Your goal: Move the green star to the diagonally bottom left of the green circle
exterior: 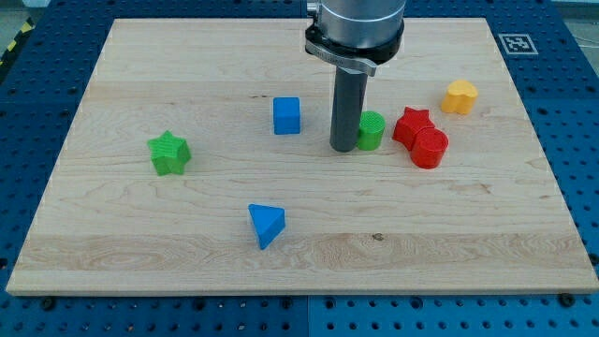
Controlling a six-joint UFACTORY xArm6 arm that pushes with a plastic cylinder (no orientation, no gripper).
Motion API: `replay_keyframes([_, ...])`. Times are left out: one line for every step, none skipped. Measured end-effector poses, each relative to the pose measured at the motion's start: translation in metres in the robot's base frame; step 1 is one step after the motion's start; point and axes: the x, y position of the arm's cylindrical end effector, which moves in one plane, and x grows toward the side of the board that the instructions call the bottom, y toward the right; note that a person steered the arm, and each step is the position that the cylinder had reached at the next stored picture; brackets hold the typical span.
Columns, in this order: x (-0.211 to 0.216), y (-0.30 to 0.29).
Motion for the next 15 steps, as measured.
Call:
replay_keyframes([0.000,0.003])
replay_keyframes([0.000,0.008])
replay_keyframes([0.000,0.001])
replay_keyframes([0.000,-0.021])
replay_keyframes([0.000,-0.021])
replay_keyframes([0.000,-0.024])
replay_keyframes([0.004,-0.034])
replay_keyframes([0.006,-0.048])
replay_keyframes([0.001,-0.072])
replay_keyframes([0.000,-0.101])
replay_keyframes([-0.001,-0.129])
replay_keyframes([-0.009,-0.160])
replay_keyframes([-0.029,-0.168])
replay_keyframes([-0.047,-0.180])
replay_keyframes([-0.051,-0.209])
